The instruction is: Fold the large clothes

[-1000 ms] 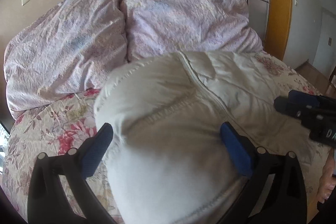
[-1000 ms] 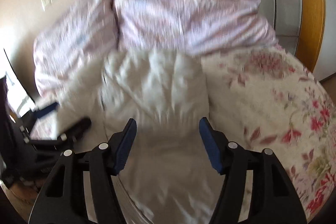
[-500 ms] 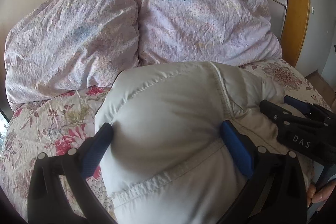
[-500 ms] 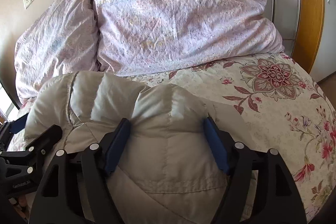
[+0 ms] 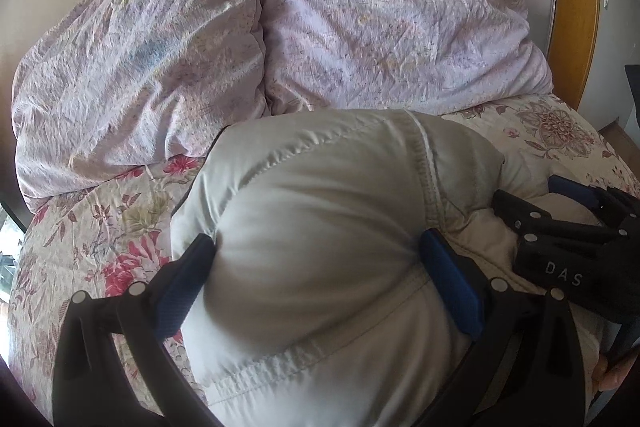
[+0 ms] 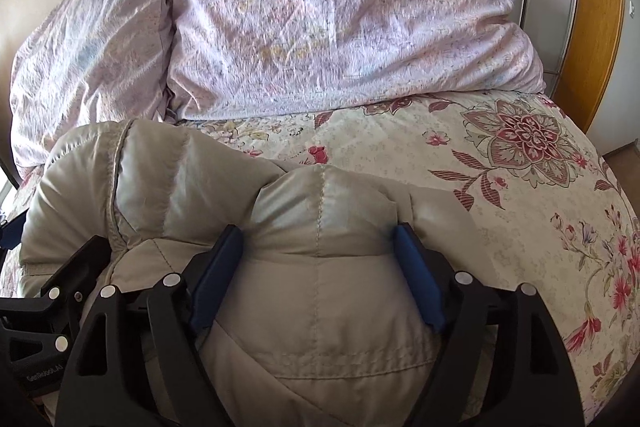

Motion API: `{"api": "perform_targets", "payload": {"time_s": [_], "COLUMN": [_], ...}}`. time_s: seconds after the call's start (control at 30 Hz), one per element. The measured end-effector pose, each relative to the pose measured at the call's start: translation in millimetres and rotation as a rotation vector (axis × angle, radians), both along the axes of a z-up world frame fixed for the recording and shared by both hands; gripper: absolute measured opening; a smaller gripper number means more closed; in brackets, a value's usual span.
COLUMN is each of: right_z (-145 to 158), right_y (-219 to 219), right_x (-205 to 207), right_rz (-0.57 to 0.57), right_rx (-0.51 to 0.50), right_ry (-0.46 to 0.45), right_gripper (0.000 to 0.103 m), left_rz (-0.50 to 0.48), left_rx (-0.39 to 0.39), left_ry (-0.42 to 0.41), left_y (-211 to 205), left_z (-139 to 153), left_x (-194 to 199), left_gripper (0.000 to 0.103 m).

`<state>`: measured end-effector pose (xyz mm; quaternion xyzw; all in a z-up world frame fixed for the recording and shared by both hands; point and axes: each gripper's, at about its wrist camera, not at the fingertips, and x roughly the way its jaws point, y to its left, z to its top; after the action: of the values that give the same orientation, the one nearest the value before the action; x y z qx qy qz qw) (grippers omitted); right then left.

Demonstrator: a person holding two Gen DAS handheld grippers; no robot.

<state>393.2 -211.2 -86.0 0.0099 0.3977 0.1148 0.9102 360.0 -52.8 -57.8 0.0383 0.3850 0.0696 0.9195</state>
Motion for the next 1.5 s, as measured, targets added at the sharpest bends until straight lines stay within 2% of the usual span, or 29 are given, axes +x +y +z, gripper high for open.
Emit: {"api": "perform_targets", "payload": {"time_s": [0.17,0.43,0.5,0.57,0.7,0.83,0.93,1.0,1.07,1.13,1.23,1.3,1.5], "right_z": [-3,0,5,11,8,1,12,25,31,28,10,-3,-23], "right_y": [2,1,-4,-17,-56,-73,-85,-99,-115,-132,-143,-142,-132], "right_x": [7,6,4,-4,-31,-71,-94,-103,-105,-97,-78,-66,-44], "right_rz": [0.007,0.003,0.01,0.006,0.033,0.046,0.028,0.034,0.038,0.047,0.075,0.103,0.167], "right_rx": [-0.013,-0.008,0.012,0.046,0.199,0.195,0.19,0.233,0.29,0.36,0.45,0.476,0.514], "right_ry": [0.022,0.044,0.079,0.124,0.212,0.218,0.179,0.139,0.136,0.186,0.329,0.412,0.519], "right_gripper": [0.08,0.082,0.085,0.095,0.095,0.095,0.095,0.096,0.102,0.102,0.102,0.102,0.102], "left_rz": [0.023,0.012,-0.008,-0.027,-0.076,-0.106,-0.111,-0.117,-0.126,-0.129,-0.138,-0.148,-0.168], "left_rx": [0.055,0.062,-0.033,-0.136,-0.318,-0.375,-0.408,-0.44,-0.488,-0.546,-0.641,-0.679,-0.785], "left_ry": [0.011,0.003,0.001,0.009,0.014,0.015,0.017,0.023,0.046,0.074,0.116,0.137,0.175], "left_y": [-5,-4,6,17,48,57,67,76,85,92,98,97,96], "left_z": [-3,4,12,19,22,22,27,28,27,23,13,6,-7], "left_x": [4,-4,-21,-37,-74,-97,-106,-108,-106,-101,-95,-92,-84], "left_gripper": [0.101,0.101,0.101,0.101,0.101,0.101,0.101,0.101,0.101,0.101,0.101,0.101,0.101]}}
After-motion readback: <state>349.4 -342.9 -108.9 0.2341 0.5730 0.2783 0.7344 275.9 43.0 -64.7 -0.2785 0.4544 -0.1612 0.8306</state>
